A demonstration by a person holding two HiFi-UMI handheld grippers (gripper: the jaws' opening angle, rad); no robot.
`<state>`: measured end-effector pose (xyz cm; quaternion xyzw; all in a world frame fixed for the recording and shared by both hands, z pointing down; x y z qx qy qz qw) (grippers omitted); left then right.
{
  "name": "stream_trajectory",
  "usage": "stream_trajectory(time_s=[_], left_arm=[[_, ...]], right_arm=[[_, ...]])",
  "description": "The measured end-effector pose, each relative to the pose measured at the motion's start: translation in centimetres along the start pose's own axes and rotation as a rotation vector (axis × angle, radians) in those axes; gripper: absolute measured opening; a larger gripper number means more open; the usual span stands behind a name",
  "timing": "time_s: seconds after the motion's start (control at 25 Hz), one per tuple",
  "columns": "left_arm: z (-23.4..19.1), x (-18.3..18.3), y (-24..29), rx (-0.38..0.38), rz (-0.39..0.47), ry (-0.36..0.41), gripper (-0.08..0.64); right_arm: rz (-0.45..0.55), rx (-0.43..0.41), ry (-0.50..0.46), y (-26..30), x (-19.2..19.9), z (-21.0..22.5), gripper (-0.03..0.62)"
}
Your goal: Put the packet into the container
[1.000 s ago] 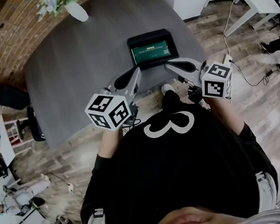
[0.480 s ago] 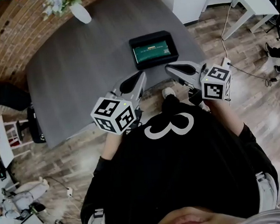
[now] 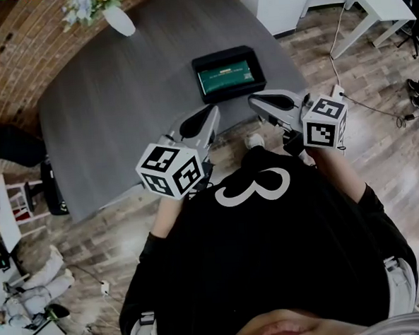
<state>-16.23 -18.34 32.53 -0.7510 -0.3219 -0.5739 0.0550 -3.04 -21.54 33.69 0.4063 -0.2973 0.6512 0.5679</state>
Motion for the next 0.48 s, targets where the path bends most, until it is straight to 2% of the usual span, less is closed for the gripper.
stream_trajectory(time_s=[0.48], left_arm=[[-0.90,0.65,0.55,-0.007,-0.019,-0.013,0.012]], right_arm=[[0.002,0.014,0.016,0.19,0.37,0.60,0.001]])
Point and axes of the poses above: the fingertips, and each gripper's own axes: y forward along the fingers, z to its right, x out of its underside, the point moved 4 cm from there along -y, backward along the fingers, and after that the axes turned 7 degrees about -x, right-handed, at the moved point
